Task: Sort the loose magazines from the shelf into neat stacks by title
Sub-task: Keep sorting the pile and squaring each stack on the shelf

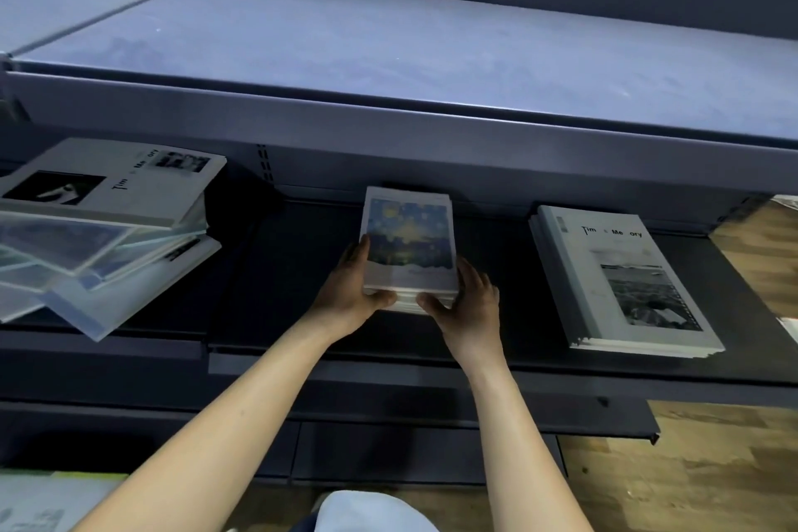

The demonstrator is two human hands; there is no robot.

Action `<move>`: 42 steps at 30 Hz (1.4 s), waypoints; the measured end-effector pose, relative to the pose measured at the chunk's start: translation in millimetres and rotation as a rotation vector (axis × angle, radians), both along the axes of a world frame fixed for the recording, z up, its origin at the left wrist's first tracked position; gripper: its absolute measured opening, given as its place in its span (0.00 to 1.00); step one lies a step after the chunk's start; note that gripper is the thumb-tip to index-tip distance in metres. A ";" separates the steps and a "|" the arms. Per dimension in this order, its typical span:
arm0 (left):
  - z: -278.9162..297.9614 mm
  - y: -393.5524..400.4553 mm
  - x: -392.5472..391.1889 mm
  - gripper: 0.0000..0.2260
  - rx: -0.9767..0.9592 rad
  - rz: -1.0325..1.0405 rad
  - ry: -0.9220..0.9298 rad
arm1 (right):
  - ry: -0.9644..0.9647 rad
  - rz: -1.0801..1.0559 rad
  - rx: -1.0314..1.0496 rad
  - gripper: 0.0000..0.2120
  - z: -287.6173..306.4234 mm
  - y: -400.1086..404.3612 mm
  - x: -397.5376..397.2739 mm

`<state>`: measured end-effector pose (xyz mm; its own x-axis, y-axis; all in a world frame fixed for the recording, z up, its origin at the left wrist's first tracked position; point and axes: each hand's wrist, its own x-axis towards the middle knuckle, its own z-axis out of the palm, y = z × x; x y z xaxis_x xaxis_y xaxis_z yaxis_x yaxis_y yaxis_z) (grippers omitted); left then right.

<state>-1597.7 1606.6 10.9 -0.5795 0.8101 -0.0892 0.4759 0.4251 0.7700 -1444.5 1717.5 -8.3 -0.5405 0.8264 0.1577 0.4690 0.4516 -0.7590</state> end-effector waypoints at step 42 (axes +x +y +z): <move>16.5 -90.8 18.5 0.33 -0.161 0.177 0.337 | 0.032 0.251 0.044 0.30 27.9 -80.7 -18.6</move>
<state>-1579.1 1515.7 27.4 -0.7272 0.6863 0.0125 0.5987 0.6253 0.5005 -1463.1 1636.8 19.6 -0.7224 0.6585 0.2108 0.3140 0.5841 -0.7485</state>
